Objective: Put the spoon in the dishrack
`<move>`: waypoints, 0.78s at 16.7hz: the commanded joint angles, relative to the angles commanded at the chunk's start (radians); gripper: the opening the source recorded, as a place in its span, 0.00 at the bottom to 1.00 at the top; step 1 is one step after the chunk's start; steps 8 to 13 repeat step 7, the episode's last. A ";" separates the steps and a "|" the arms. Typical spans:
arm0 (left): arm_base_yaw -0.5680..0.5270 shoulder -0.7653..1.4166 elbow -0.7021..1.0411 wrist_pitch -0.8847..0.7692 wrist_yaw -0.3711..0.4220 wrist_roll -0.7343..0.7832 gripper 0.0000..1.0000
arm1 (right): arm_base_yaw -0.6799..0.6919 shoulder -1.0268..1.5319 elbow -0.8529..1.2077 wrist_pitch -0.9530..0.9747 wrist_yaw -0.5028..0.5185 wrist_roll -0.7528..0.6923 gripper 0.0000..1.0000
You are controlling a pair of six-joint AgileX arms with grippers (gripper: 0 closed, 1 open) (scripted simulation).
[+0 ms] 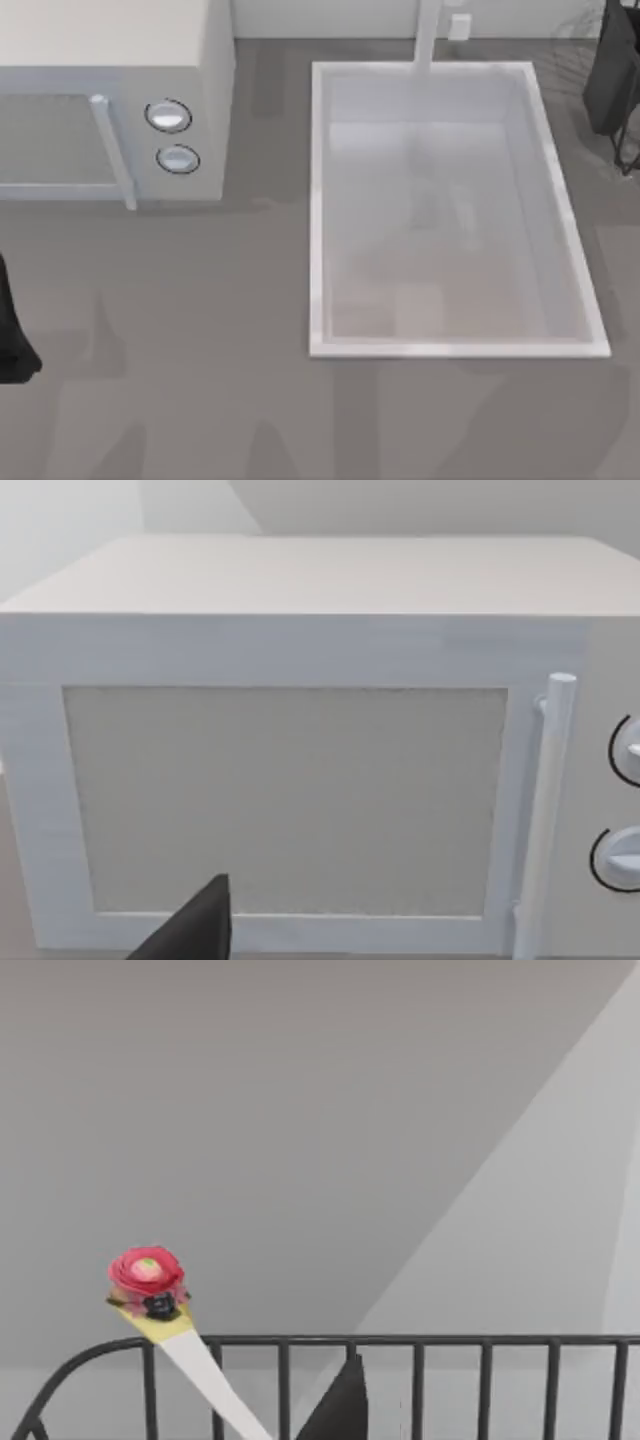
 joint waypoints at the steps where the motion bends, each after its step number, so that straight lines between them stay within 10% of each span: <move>1: 0.000 0.000 0.000 0.000 0.000 0.000 1.00 | 0.000 0.000 0.000 0.000 0.000 0.000 0.98; 13: 0.000 0.000 0.000 0.000 0.000 0.000 1.00 | 0.000 0.000 0.000 0.000 0.000 0.000 1.00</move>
